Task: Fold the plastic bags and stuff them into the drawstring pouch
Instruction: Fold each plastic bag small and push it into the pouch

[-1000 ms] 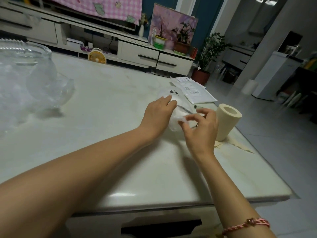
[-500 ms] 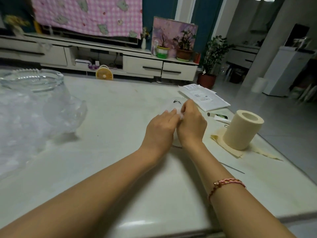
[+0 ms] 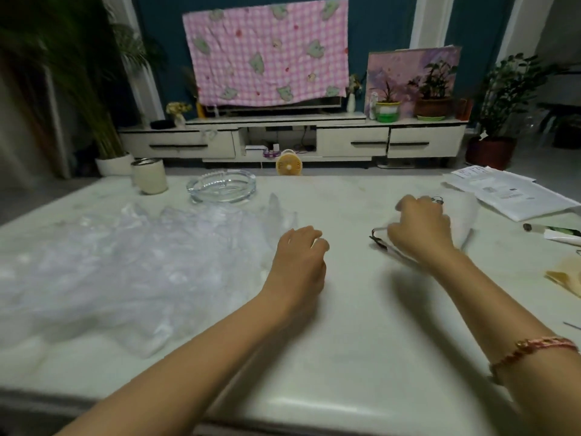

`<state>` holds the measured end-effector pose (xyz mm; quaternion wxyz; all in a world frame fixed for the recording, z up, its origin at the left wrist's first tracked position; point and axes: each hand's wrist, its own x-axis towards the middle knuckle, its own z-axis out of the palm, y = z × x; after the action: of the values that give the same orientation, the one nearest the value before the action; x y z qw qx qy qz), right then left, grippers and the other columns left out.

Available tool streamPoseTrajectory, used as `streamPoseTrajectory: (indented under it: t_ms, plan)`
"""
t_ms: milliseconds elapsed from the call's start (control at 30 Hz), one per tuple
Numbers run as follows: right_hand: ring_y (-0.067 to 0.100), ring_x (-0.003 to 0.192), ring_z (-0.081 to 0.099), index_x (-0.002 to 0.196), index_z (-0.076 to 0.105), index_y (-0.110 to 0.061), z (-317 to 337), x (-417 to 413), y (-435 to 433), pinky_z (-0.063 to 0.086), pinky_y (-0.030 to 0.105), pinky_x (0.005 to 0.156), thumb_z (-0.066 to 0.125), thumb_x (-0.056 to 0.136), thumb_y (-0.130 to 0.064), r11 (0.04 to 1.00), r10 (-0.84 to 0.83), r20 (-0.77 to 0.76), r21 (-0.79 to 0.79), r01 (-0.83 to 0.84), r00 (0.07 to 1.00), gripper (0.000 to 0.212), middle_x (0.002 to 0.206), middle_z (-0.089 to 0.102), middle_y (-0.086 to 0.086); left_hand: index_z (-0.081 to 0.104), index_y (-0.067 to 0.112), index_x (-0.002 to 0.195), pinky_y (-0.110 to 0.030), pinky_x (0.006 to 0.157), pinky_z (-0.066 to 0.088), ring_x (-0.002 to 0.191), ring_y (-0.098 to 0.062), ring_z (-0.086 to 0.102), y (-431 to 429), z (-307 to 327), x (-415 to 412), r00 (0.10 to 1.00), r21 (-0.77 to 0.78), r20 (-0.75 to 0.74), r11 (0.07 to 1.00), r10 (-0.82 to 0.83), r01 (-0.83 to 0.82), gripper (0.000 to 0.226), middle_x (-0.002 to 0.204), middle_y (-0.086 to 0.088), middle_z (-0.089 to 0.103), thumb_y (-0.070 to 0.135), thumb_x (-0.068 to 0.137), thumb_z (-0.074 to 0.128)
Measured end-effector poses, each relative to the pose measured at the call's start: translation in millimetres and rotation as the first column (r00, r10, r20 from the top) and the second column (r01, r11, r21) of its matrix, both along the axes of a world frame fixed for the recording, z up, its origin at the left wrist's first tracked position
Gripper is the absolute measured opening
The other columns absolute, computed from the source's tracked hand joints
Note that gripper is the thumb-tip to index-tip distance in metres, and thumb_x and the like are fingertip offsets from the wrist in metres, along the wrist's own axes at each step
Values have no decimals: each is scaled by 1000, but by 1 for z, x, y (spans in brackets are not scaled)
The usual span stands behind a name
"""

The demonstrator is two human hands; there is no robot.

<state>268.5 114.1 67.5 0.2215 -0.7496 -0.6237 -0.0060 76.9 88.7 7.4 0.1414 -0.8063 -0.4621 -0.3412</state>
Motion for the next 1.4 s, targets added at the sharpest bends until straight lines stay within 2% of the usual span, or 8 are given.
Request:
streamPoseTrajectory:
  t_ms: [233,333,500,733,1000,1167,1267,1400]
  plan:
    - [26,140,22,123,60,-21,-13,-140,-29,23,36,109,60,82,-12,715,631,-253,-177,-676,734,42,150,30,13,62,3,75,-36,62,43,72,-28,57,-19,24,-74,952,47,275,987,136,-154,33,79,-12,61,4,68,30]
    - [25,142,18,142,37,-17,-33,-158,-29,19,37,111,57,87,-24,757,605,-76,-252,-602,793,59,155,22,8,63,0,83,-38,69,42,83,-33,56,-21,37,-87,890,-57,414,981,192,-185,34,90,-15,61,-1,67,33]
    - [20,124,48,125,59,-11,-18,-130,-33,31,28,103,58,90,-17,857,513,-264,209,-470,817,35,131,57,4,62,0,94,-31,80,39,97,-28,53,-24,56,-88,868,-51,464,984,175,-171,30,100,-13,59,-7,78,38]
    - [8,58,61,101,58,-11,12,-55,-75,48,13,50,64,84,3,940,341,-890,312,-140,302,23,80,57,6,51,8,123,-29,90,41,111,-21,51,-27,74,-52,747,-263,634,964,201,-36,30,123,-8,53,7,94,44]
    - [17,66,64,110,59,-3,0,14,-121,56,22,63,55,86,12,958,237,-935,178,-226,264,29,87,61,14,17,11,148,-30,95,36,114,-20,45,-38,68,16,824,-802,530,436,202,409,82,142,-13,40,36,86,65]
    - [13,61,65,101,61,-10,-9,41,-125,51,20,58,52,85,14,958,269,-784,154,-243,560,30,88,62,3,32,20,144,-19,95,30,132,-16,35,-46,51,46,916,-784,394,492,-77,379,69,149,-7,34,18,85,68]
    - [22,76,63,106,63,-8,-26,57,-115,47,23,68,51,85,6,977,211,-520,102,-185,828,28,89,61,0,17,21,150,-23,112,15,143,-17,15,-60,34,61,968,-723,36,663,-247,196,79,157,-3,16,42,87,61]
    - [17,89,52,112,62,-7,-48,77,-109,33,21,72,51,88,-4,998,61,-409,23,-57,910,27,103,63,9,-8,20,150,-46,116,-9,144,-21,-16,-71,6,77,878,-683,-389,727,-281,-70,92,157,-4,-16,63,87,43]
